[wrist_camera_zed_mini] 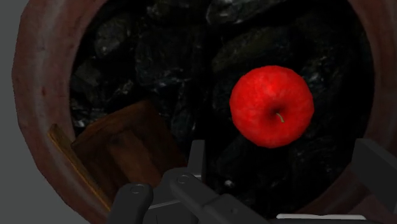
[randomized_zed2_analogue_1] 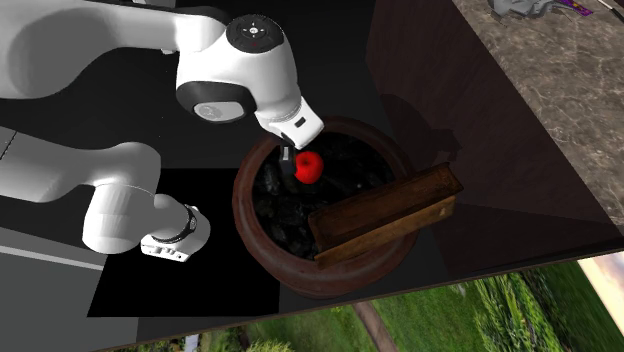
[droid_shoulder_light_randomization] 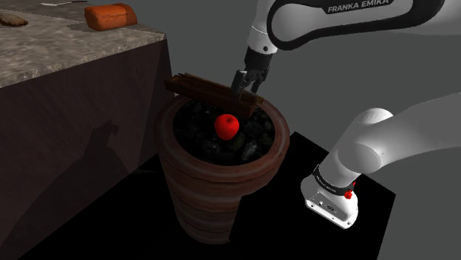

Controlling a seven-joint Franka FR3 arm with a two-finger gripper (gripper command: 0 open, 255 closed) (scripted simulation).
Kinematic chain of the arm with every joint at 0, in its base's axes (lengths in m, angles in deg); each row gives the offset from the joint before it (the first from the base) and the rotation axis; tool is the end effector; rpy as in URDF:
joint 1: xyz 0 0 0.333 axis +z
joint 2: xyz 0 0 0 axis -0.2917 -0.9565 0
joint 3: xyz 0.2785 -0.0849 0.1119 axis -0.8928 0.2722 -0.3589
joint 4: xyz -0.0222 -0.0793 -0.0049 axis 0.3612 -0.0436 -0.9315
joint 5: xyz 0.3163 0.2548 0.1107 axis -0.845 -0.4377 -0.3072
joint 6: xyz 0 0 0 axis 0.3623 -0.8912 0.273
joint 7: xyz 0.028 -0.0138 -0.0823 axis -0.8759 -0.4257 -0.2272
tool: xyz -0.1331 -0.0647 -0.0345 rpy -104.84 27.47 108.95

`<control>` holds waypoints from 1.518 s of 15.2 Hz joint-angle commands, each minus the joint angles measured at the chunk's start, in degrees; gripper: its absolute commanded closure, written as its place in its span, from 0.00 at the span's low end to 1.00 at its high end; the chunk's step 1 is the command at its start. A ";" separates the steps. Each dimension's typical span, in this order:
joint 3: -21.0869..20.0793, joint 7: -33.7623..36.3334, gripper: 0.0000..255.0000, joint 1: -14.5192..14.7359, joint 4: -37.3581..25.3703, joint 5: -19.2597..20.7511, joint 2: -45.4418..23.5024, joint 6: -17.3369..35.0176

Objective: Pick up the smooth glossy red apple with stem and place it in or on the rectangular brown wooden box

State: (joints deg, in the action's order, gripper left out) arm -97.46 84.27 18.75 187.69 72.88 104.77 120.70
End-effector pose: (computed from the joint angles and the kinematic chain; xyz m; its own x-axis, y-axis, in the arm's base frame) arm 0.3915 0.1069 0.4229 0.9968 -0.0033 0.0800 0.0045 -0.9953 -0.0967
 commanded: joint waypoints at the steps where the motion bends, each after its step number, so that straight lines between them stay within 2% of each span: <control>1: -2.33 2.69 0.00 0.31 0.61 -0.88 -3.06 4.20; 4: -5.36 6.26 0.00 0.34 0.92 -1.45 -8.30 10.23; 11: -6.49 6.31 0.00 0.44 3.63 -1.86 -11.96 16.63; 20: -6.58 6.32 0.00 0.44 3.82 -1.88 -12.30 17.15; 21: -6.58 6.32 1.00 0.44 3.82 -1.88 -12.30 17.15; 23: -6.58 6.32 1.00 0.44 3.82 -1.88 -12.30 17.15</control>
State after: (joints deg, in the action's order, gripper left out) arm -104.04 90.59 19.19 191.51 71.00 92.47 137.85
